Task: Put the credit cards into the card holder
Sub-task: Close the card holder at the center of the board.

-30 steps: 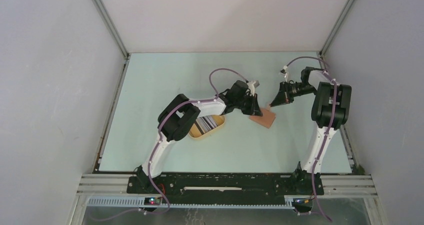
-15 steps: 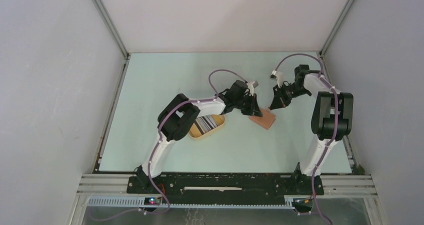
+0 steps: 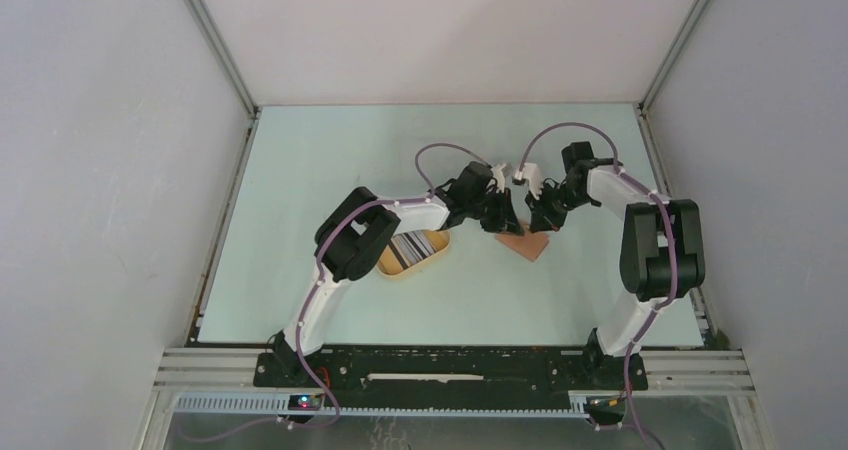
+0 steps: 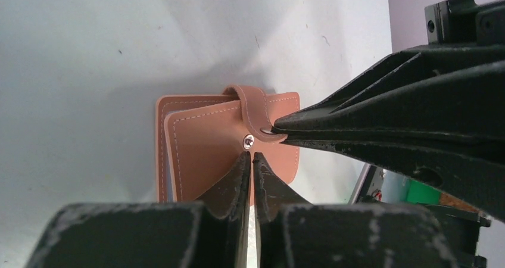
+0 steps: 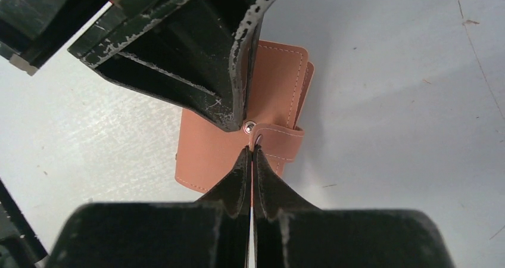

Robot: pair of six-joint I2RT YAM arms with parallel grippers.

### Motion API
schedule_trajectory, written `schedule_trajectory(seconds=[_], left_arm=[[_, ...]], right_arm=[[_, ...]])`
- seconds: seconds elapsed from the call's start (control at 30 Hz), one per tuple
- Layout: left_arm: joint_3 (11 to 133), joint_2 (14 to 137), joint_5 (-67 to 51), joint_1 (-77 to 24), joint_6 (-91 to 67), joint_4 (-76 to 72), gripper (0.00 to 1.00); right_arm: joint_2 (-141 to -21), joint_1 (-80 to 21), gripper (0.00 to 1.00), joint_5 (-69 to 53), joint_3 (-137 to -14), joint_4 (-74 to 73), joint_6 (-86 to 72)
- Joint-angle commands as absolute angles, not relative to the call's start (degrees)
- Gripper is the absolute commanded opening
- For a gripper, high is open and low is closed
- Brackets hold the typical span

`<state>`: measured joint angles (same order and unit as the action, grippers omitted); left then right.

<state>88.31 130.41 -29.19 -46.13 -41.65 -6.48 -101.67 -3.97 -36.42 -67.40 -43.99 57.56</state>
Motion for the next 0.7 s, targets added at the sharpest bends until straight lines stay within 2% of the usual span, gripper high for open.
schedule_trajectory(seconds=[0.0,0.33,0.67], left_arm=[[85.86,129.84,-30.97,-45.42,-44.69,-9.73,0.09],[82.66,127.35,-30.82,-44.10,-47.98,-12.74,0.08],[82.15,127.18,-29.31,-43.61,-47.33,-9.67,0.06]], right_arm=[[-98.18,-5.14,0.00,-33.61,-65.24,-38.98,58.32],[-96.32,-7.21,0.00,-29.43,-61.40,-35.96,59.50],[-93.88,-8.95,0.00,-27.83,-58.96,-34.01,59.61]])
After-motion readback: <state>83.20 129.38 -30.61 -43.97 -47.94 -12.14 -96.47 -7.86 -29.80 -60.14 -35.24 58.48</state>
